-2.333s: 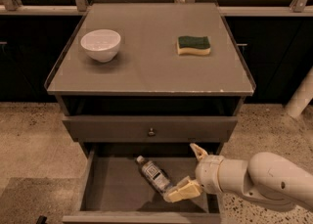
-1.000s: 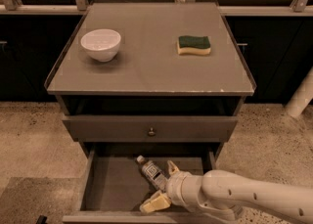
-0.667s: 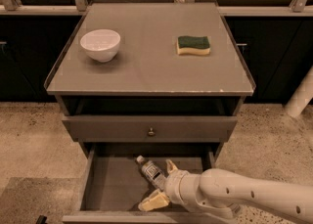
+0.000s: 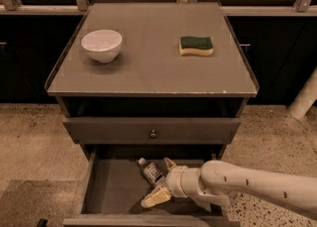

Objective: Pick blue plastic bottle from middle drawer and place on counter

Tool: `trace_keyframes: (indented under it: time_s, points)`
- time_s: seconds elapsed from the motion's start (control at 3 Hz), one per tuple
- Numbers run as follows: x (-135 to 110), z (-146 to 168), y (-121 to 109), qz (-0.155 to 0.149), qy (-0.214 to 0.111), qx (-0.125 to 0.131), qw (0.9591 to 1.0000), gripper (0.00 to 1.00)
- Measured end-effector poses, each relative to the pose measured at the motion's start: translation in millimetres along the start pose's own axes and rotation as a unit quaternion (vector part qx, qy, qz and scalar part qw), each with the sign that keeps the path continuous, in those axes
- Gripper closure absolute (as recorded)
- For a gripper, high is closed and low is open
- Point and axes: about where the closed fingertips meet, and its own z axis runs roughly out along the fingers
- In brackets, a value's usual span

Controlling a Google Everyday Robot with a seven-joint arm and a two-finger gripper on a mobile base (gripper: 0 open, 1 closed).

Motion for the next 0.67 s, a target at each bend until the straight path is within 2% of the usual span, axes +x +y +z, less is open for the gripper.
trace_keyframes:
  time_s: [0.33,0.67]
  points:
    - [6,15,-8,-0.002,0.001,-0.013,0.9999,0.0]
    - [20,32,-11,0.008,0.012,-0.02,0.9997,0.0]
